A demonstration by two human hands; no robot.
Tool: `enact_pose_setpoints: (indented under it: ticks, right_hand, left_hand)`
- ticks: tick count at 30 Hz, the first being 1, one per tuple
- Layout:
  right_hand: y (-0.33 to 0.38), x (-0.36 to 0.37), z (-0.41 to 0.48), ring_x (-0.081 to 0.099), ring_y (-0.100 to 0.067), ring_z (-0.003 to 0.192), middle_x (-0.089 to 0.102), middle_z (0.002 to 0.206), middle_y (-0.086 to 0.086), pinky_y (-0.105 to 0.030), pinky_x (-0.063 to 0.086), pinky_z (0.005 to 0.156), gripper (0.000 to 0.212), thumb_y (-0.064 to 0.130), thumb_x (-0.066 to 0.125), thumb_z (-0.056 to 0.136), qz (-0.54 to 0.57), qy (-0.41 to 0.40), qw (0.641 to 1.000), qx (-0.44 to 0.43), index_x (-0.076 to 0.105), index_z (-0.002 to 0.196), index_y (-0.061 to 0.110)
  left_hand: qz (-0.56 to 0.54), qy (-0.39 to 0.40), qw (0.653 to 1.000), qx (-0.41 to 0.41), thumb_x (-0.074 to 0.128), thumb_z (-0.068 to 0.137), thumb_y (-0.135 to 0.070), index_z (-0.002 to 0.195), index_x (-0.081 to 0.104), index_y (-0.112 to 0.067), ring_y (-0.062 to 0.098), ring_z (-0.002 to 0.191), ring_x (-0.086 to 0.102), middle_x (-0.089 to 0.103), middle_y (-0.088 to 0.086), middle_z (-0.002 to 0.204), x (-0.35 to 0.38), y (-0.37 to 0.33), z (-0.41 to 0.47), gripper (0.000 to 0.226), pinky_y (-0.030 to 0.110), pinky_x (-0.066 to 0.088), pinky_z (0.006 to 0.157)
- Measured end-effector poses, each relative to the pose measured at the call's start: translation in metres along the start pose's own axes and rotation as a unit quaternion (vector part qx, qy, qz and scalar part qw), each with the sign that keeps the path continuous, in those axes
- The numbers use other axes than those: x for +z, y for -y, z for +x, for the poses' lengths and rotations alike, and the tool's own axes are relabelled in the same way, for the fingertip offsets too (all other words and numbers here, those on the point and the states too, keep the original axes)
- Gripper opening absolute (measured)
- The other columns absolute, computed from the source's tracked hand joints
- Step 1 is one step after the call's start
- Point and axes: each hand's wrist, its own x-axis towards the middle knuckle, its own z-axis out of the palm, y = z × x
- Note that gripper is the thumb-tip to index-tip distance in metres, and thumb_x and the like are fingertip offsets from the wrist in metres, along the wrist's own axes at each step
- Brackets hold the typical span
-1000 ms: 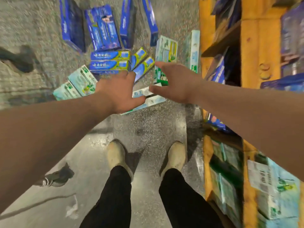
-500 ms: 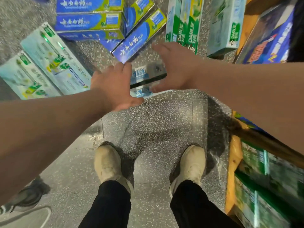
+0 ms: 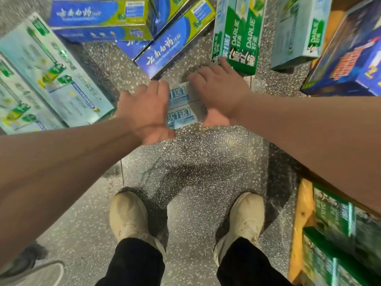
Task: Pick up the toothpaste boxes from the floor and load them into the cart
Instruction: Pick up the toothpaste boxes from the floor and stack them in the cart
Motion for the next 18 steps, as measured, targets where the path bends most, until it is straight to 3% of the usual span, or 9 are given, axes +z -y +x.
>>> enact_pose_setpoints:
  ticks: [2, 9, 14, 18]
  right_hand:
    - [0.003, -0.009, -0.004, 0.03, -0.034, 0.146, 0.039, 0.154, -0.014, -0.053, 0.011, 0.124, 0.064, 0.003, 0.058, 0.093, 0.004, 0.007, 1.0, 0.004, 0.031, 0.151, 0.01]
    - [0.011, -0.066, -0.046, 0.045, -0.031, 0.132, 0.05, 0.141, -0.01, -0.048, 0.034, 0.114, 0.079, 0.02, 0.082, 0.077, 0.016, 0.018, 1.0, 0.015, 0.038, 0.142, 0.011]
    - [0.014, -0.165, -0.1, 0.048, -0.027, 0.125, 0.052, 0.134, -0.004, -0.046, 0.039, 0.108, 0.091, 0.054, 0.083, 0.068, 0.023, -0.003, 1.0, 0.007, 0.04, 0.139, 0.017]
    - [0.018, -0.268, -0.154, 0.052, -0.024, 0.115, 0.055, 0.123, 0.002, -0.044, 0.04, 0.097, 0.088, 0.06, 0.08, 0.06, 0.021, -0.044, 0.999, 0.021, 0.045, 0.132, 0.023]
  left_hand:
    - [-0.005, -0.004, 1.0, 0.007, 0.078, 0.063, -0.066, 0.133, 0.035, -0.013, 0.031, 0.107, 0.053, 0.052, 0.008, 0.122, -0.004, 0.001, -0.002, 0.098, 0.053, 0.047, 0.091]
    - [0.004, -0.009, 0.999, 0.035, 0.076, 0.06, -0.07, 0.127, 0.034, -0.015, 0.03, 0.105, 0.052, 0.051, 0.007, 0.12, -0.059, 0.008, -0.031, 0.096, 0.052, 0.046, 0.087]
    - [0.013, -0.003, 0.999, 0.033, 0.075, 0.061, -0.072, 0.13, 0.033, -0.018, 0.029, 0.114, 0.051, 0.049, 0.004, 0.124, -0.159, 0.01, -0.084, 0.097, 0.051, 0.045, 0.09]
    - [0.023, -0.026, 0.999, 0.039, 0.071, 0.061, -0.071, 0.126, 0.034, -0.02, 0.026, 0.114, 0.052, 0.048, 0.0, 0.123, -0.263, 0.016, -0.141, 0.091, 0.05, 0.047, 0.089]
